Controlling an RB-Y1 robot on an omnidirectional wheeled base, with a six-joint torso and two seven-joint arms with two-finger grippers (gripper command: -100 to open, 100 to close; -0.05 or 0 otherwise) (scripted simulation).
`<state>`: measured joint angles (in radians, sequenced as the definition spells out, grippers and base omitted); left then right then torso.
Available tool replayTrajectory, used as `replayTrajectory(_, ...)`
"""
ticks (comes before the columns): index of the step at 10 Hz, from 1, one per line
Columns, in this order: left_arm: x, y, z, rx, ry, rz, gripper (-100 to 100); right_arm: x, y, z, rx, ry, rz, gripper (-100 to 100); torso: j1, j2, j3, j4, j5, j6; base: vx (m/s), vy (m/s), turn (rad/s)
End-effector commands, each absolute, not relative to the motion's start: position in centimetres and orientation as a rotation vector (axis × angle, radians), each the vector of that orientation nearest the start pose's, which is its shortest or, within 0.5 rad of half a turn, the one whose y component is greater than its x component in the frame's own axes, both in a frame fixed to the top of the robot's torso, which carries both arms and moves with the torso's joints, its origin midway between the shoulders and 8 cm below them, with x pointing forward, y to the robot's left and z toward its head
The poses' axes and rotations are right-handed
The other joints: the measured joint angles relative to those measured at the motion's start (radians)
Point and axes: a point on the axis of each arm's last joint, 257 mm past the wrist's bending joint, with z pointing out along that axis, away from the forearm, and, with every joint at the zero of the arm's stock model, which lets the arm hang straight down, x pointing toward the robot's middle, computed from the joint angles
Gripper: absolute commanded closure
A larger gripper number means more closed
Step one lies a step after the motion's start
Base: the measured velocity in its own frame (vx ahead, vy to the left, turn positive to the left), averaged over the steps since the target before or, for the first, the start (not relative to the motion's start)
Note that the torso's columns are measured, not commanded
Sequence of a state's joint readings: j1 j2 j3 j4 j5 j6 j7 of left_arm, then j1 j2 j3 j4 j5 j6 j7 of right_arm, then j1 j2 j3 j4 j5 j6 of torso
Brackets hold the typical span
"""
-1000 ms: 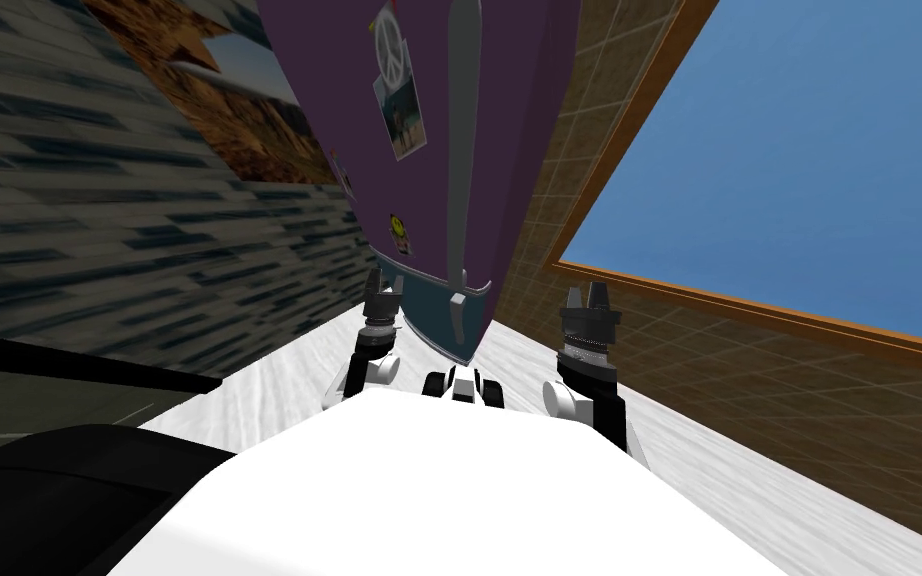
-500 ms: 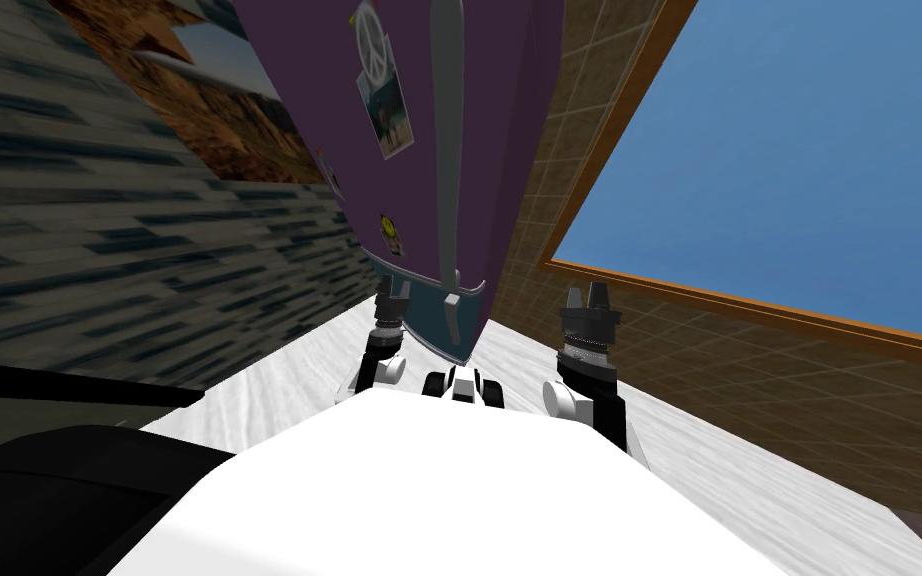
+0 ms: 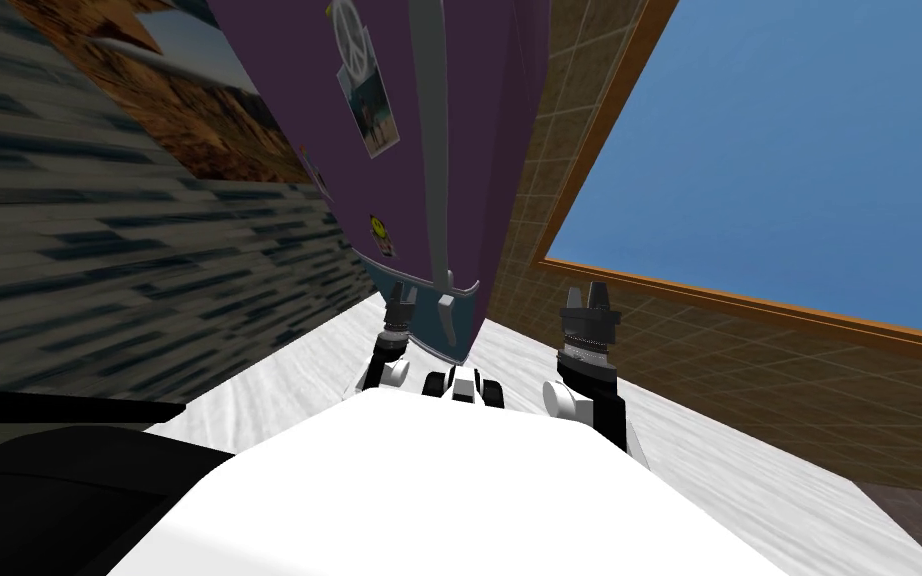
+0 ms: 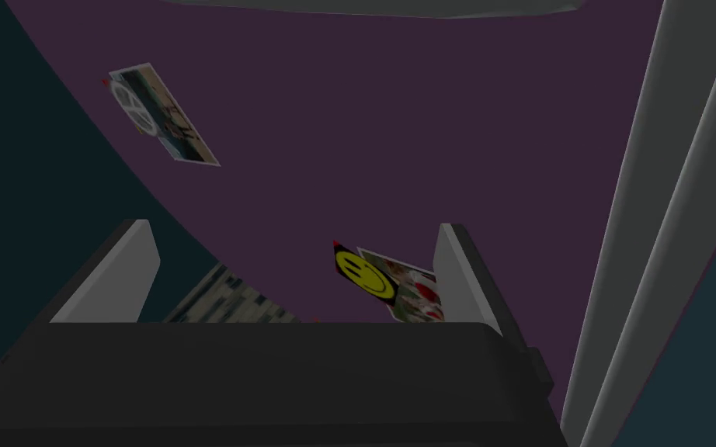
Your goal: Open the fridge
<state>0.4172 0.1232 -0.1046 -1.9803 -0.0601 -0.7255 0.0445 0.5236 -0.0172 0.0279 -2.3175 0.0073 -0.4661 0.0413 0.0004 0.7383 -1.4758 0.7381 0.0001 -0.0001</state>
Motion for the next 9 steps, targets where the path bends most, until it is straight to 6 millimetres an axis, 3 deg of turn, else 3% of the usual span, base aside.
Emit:
replayTrajectory(1, 37.1, 21.3, -6.2, -0.548, 0.795, -1.447, -100, 34.2, -27.0, 2.7, 0.643, 0.653, 1.276, 0, 0.000, 0.000, 0.000, 0.000, 0.000, 0.000, 0.010, -0.017, -0.048)
replayTrajectory(9, 37.6, 18.8, -11.5, -0.526, 0.925, -1.451, -100, 34.2, -27.0, 2.7, 0.643, 0.653, 1.276, 0, 0.000, 0.000, 0.000, 0.000, 0.000, 0.000, 0.012, -0.019, -0.068)
